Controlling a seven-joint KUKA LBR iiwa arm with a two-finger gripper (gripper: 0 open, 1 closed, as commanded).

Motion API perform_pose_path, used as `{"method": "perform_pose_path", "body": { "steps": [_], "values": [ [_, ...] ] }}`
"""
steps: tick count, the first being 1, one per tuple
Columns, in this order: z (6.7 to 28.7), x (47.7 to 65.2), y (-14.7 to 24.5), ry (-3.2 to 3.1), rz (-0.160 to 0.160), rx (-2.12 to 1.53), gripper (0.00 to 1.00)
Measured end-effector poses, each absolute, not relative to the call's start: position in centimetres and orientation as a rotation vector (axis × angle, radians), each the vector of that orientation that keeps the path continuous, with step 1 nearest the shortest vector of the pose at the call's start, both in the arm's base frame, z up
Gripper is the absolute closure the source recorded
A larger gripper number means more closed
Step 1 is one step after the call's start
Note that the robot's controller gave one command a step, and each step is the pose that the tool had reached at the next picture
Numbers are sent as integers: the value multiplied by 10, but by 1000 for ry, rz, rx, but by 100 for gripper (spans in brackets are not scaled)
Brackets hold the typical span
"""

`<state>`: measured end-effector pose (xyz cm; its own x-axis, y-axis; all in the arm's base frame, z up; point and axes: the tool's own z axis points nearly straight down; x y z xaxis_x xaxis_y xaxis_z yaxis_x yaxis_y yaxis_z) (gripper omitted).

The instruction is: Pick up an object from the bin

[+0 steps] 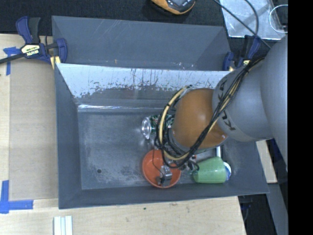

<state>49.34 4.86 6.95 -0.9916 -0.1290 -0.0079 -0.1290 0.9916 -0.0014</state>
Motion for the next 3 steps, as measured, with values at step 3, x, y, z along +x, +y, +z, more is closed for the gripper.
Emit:
{"method": "perform_pose_path", "body": {
  "steps": [3],
  "values": [
    [75, 495, 52, 3068, -1, -569, 100]
  ]
}}
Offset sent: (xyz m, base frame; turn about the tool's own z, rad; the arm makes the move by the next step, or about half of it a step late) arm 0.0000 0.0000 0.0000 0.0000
